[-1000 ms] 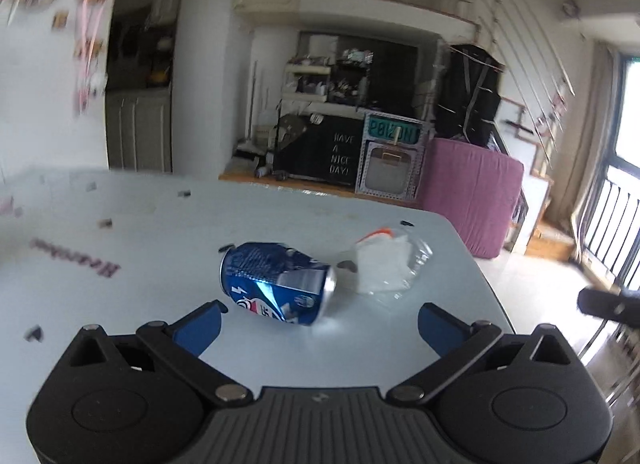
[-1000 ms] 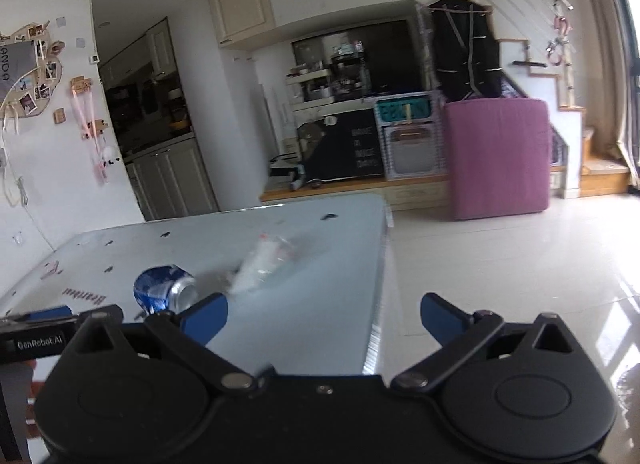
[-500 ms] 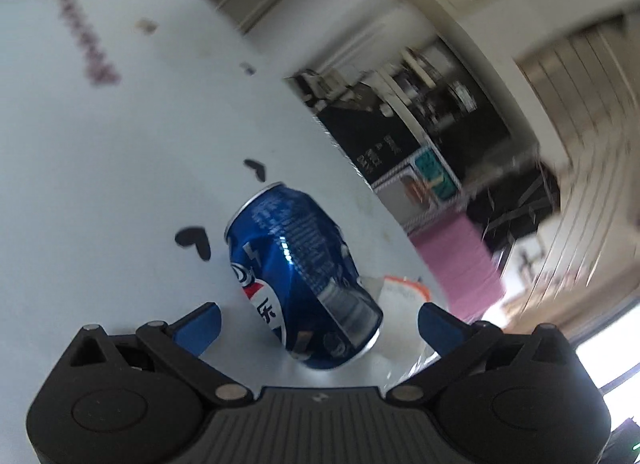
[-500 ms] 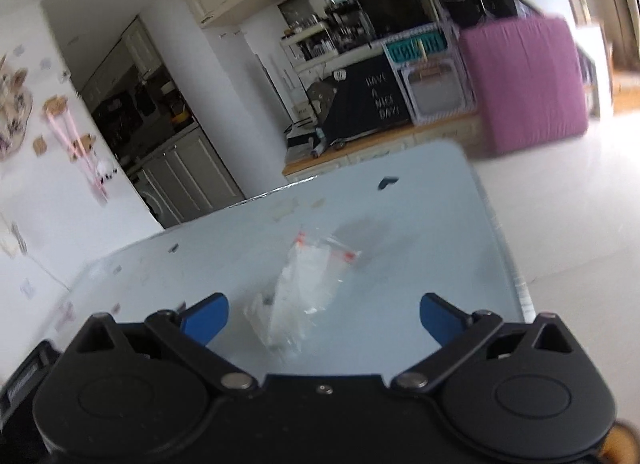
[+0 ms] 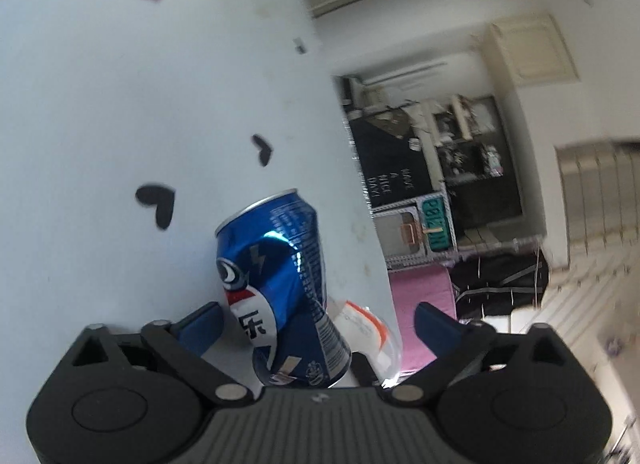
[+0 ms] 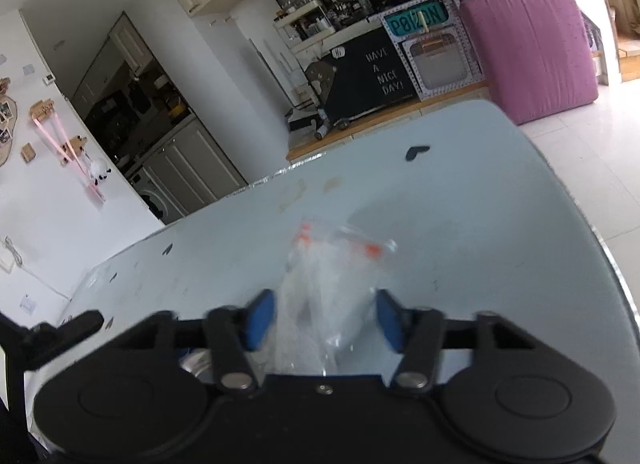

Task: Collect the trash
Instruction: 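Grasp the blue can with the left gripper while the right gripper grasps the clear bag, then carry the blue can and clear bag over the wastebasket with both grippers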

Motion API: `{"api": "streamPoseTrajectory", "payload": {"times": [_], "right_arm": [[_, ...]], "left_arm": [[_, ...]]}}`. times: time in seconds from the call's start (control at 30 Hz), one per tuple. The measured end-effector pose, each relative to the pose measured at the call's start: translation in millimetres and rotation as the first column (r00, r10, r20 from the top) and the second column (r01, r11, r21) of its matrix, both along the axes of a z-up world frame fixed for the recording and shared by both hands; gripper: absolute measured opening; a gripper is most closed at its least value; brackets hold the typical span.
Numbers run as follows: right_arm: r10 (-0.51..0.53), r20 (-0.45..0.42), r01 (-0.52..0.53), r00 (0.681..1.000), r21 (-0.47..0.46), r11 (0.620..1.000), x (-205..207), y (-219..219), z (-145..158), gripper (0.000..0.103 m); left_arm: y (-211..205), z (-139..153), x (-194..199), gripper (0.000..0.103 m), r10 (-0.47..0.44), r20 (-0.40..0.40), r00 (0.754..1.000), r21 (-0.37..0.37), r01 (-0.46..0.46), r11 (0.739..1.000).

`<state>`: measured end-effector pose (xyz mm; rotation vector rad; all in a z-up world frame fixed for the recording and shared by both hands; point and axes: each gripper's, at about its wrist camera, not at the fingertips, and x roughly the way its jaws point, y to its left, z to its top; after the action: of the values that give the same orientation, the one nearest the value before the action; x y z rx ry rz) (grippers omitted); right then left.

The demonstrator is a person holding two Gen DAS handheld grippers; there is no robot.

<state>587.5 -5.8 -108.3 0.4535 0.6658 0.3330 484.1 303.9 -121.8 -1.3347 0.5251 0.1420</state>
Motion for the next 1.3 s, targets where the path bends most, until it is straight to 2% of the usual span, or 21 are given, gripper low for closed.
{"api": "streamPoseTrajectory", "payload": {"times": [0.1, 0.17, 0.23, 0.33, 0.43, 0.5, 0.57, 0.67, 0.77, 0.87, 0.93, 1.17, 1.3], "right_arm": [[0.006, -0.001, -0.006, 1.000, 0.004, 1.000, -0.3, -0.4, -1.7, 0.040], [0.044, 0.018, -0.043, 0.999, -0.022, 0.999, -3.8, 2.9, 0.6, 0.037], [0.095, 0.045, -0.093, 0.994, -0.048, 0.995, -8.7, 6.4, 3.5, 0.036], [0.144, 0.071, -0.138, 0.987, -0.084, 0.987, -15.5, 10.6, 9.6, 0.034], [0.168, 0.085, -0.159, 0.982, -0.109, 0.981, -21.8, 11.5, 16.4, 0.032], [0.178, 0.087, -0.167, 0.980, -0.115, 0.979, -25.5, 9.3, 20.2, 0.032], [0.179, 0.089, -0.168, 0.980, -0.122, 0.978, -29.3, 6.7, 24.5, 0.031], [0.179, 0.095, -0.164, 0.979, -0.150, 0.975, -39.4, 2.7, 31.8, 0.031], [0.187, 0.095, -0.169, 0.978, -0.171, 0.971, -53.7, -3.4, 40.3, 0.030], [0.197, 0.117, -0.169, 0.974, -0.213, 0.962, -74.8, -9.0, 51.5, 0.030], [0.202, 0.132, -0.167, 0.970, -0.238, 0.957, -90.6, -13.9, 59.7, 0.030], [0.187, 0.172, -0.130, 0.967, -0.298, 0.946, -147.6, -45.3, 83.8, 0.030], [0.158, 0.179, -0.099, 0.971, -0.297, 0.950, -175.3, -69.3, 96.7, 0.030]], "left_arm": [[2.2, -4.2, 4.4, 0.077, 0.012, -0.046, 0.999, -0.021, -0.013, 1.000], [3.4, -6.6, 5.8, 0.070, 0.017, -0.050, 0.999, -0.034, -0.018, 0.999], [4.0, -8.5, 6.8, 0.057, 0.015, -0.060, 0.998, -0.037, -0.018, 0.999], [4.5, -11.8, 6.3, 0.049, 0.011, -0.061, 0.998, -0.037, -0.013, 0.999], [3.7, -2.3, 3.3, 0.039, -0.018, -0.029, 0.999, 0.044, 0.019, 0.999], [1.5, 5.4, 2.4, 0.037, -0.039, -0.036, 0.999, 0.117, 0.043, 0.992], [-1.0, 8.3, -1.7, 0.037, -0.061, -0.034, 0.998, 0.157, 0.066, 0.985], [-6.2, 18.9, -11.4, 0.037, -0.090, -0.029, 0.996, 0.262, 0.095, 0.960], [-17.5, 36.3, -23.0, 0.037, -0.137, -0.036, 0.990, 0.411, 0.140, 0.901], [-35.8, 53.7, -38.8, 0.037, -0.187, -0.049, 0.981, 0.563, 0.181, 0.806], [-48.4, 62.2, -49.9, 0.037, -0.210, -0.056, 0.976, 0.629, 0.198, 0.752], [-88.0, 86.2, -106.2, 0.037, -0.259, -0.059, 0.964, 0.776, 0.208, 0.595], [-105.4, 97.9, -133.1, 0.037, -0.279, -0.069, 0.958, 0.815, 0.215, 0.539]]}}
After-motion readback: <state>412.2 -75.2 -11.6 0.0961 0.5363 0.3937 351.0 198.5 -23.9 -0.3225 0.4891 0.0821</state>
